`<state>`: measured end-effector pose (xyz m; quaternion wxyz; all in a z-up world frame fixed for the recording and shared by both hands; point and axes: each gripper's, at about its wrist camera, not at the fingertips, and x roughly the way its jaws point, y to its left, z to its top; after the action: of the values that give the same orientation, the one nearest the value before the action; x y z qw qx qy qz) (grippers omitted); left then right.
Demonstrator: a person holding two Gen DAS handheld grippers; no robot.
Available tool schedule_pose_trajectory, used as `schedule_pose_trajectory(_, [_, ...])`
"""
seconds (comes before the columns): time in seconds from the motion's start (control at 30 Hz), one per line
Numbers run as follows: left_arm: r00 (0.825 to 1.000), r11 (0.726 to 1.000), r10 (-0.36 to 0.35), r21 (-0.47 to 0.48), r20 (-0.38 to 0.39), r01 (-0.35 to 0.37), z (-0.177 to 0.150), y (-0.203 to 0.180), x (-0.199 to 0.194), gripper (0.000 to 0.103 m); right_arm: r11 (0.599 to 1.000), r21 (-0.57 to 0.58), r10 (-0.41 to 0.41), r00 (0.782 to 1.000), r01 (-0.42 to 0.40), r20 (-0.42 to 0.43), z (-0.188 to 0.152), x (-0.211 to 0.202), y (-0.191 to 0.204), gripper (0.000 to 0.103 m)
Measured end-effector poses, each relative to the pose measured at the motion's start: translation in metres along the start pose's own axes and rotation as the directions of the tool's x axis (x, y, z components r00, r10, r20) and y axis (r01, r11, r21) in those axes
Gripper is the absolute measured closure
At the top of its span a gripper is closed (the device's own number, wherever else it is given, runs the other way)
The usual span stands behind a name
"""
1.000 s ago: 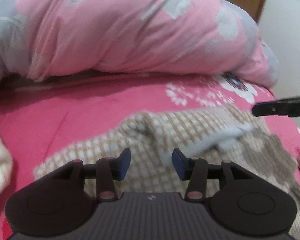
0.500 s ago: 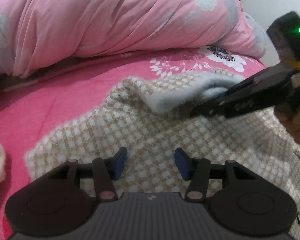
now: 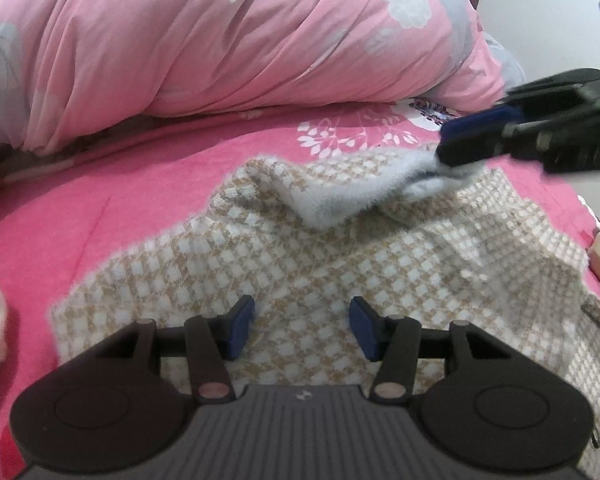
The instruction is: Fold clothes
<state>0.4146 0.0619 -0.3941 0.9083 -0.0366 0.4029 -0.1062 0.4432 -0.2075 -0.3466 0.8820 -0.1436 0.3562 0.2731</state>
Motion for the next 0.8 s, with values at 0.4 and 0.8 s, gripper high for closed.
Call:
schedule_pose_trajectory(0.4, [1.0,1.0,-0.007,-0.001,0.008,0.007,0.002,0.004,0.001,0.05,0.848,-0.526,-0.123,0.989,0.061,-0.084,-0.013,0.054,0.038,0.086])
schedule_pose_trajectory(0.8, [0.983,0.995,-0.032,-0.089,0.179,0.048,0.031,0.013,-0.029,0.061,0.799,-0.595,-0.142,0.988,0.082,-0.054,-0.038,0.072,0.051,0.091])
